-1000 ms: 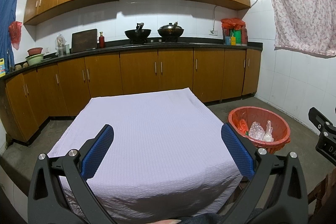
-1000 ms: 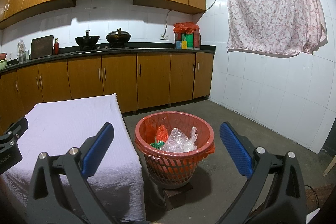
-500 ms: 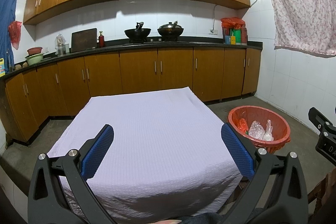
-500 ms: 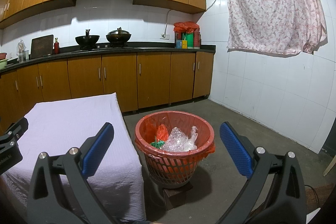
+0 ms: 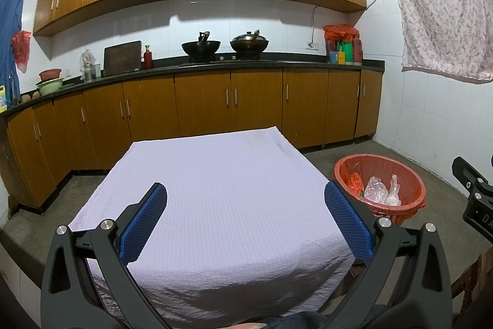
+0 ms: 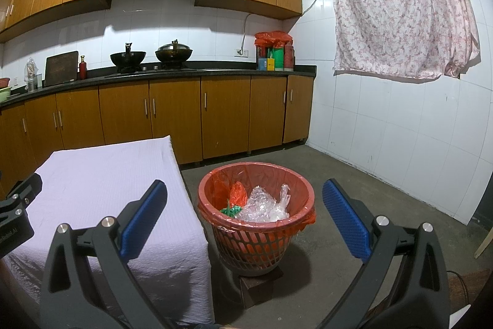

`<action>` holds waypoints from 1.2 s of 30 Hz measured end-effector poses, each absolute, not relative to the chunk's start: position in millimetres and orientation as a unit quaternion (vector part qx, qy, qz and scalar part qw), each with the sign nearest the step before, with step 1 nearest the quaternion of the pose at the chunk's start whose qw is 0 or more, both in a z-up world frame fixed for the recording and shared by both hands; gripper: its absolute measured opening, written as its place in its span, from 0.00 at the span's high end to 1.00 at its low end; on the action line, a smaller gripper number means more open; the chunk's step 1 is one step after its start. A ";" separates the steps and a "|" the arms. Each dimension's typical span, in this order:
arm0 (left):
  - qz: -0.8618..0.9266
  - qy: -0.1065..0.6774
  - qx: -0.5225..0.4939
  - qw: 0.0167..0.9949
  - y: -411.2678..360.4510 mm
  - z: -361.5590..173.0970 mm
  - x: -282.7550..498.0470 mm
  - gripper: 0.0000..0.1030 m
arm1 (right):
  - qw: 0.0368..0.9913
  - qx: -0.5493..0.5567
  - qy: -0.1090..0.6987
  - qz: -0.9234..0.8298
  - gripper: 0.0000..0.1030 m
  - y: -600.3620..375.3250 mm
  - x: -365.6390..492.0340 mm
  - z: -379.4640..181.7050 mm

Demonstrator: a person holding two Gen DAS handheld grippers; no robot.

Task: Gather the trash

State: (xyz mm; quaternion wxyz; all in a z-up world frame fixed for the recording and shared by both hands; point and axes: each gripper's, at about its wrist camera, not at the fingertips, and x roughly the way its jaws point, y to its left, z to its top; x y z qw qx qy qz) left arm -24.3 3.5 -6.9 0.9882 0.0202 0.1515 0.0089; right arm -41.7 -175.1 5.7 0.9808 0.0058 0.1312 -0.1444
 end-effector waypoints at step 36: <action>0.007 0.159 0.018 0.987 2.1 -12.1 -22.0 0.02 | 0.980 0.008 0.136 -0.144 0.04 -168.9 -42.9 -4.0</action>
